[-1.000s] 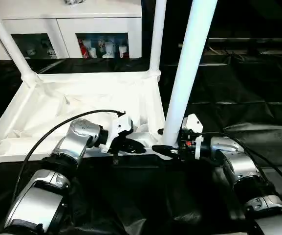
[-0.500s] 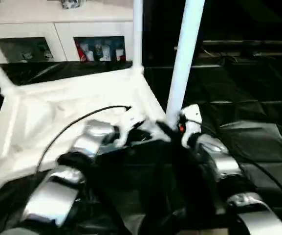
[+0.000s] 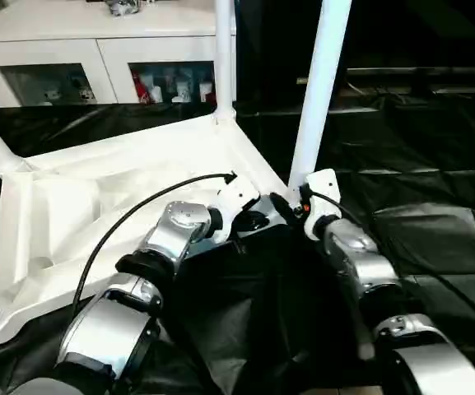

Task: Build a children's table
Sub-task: Rotate leg to tighten

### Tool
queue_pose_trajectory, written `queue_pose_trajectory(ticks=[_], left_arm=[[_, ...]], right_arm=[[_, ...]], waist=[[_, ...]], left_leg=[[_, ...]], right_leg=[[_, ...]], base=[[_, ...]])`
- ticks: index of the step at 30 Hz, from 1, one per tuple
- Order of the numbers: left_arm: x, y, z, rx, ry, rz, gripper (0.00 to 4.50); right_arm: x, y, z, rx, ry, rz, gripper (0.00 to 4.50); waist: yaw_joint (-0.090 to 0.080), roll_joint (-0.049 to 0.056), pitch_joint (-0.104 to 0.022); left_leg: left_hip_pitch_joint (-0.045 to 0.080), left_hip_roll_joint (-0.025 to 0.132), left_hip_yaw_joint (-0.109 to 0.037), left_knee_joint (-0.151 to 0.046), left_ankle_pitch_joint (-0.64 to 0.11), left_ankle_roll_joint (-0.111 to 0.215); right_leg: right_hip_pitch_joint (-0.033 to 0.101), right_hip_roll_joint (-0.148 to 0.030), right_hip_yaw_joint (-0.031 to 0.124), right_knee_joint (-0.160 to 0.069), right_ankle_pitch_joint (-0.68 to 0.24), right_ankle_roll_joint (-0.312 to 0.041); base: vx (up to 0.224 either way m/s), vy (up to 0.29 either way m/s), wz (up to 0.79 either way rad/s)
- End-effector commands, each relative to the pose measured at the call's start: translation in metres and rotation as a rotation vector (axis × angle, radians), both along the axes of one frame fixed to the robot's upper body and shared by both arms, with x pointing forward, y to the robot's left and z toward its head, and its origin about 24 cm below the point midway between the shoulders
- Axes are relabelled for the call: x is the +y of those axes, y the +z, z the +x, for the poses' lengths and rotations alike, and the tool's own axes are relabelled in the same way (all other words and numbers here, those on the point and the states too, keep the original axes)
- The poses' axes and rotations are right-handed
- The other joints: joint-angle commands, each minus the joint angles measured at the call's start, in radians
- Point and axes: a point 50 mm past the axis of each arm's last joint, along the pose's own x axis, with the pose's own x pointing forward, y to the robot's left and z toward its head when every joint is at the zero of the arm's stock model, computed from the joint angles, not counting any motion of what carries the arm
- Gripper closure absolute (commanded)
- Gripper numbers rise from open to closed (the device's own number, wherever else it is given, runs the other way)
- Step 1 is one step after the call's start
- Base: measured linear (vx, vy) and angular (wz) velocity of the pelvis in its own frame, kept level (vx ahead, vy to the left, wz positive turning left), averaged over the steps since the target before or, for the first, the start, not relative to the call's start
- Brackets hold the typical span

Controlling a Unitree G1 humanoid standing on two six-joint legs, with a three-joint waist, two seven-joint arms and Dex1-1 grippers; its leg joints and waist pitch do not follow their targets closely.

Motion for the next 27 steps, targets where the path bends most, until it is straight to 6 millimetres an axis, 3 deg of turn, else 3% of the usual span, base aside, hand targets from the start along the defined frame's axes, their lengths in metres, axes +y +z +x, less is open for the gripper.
queue_pose_trajectory(ticks=[1,4,7,14,21,27], left_arm=[[0.006,0.001,-0.002,-0.003,-0.021,-0.045,4.5],[0.016,0.0,-0.009,0.034,-0.132,-0.046,4.5],[0.025,0.0,-0.015,0.064,-0.232,-0.03,4.5],[0.038,0.002,-0.024,0.111,-0.336,-0.052,4.5],[0.044,0.002,-0.026,0.12,-0.345,-0.05,4.5],[0.043,0.002,-0.026,0.119,-0.339,-0.049,4.5]], right_arm=[[0.016,-0.005,-0.01,0.025,0.188,-0.013,0.76],[0.007,-0.001,-0.018,0.013,0.353,-0.049,0.76],[-0.003,0.003,-0.024,0.004,0.458,-0.052,0.76],[-0.013,0.01,-0.03,0.003,0.558,-0.005,0.76],[-0.015,0.006,-0.035,0.037,0.6,-0.004,1.52],[-0.013,0.002,-0.038,0.052,0.615,-0.004,1.75]], waist=[[0.005,-0.015,-0.062],[0.009,-0.02,-0.061],[0.012,-0.017,-0.061],[0.016,-0.015,-0.063],[0.022,-0.021,-0.063],[0.021,-0.02,-0.063]], left_leg=[[0.028,0.068,-0.044,-0.081,-0.236,0.045],[0.023,0.069,-0.042,-0.076,-0.209,0.071],[0.023,0.072,-0.042,-0.074,-0.199,0.087],[0.033,0.078,-0.04,-0.078,-0.211,0.066],[0.028,0.074,-0.039,-0.074,-0.184,0.072],[0.03,0.075,-0.04,-0.075,-0.187,0.067]], right_leg=[[0.036,-0.062,0.038,-0.073,-0.13,-0.213],[0.039,-0.062,0.036,-0.07,-0.108,-0.223],[0.037,-0.063,0.036,-0.068,-0.113,-0.234],[0.03,-0.059,0.037,-0.061,-0.091,-0.263],[0.035,-0.064,0.038,-0.058,-0.079,-0.26],[0.032,-0.061,0.037,-0.059,-0.096,-0.255]], base=[[0.0,0.0,0.0],[0.0,0.0,0.0],[0.0,0.0,0.0],[0.0,0.0,0.0],[0.0,0.0,0.0],[0.0,0.0,0.0]])
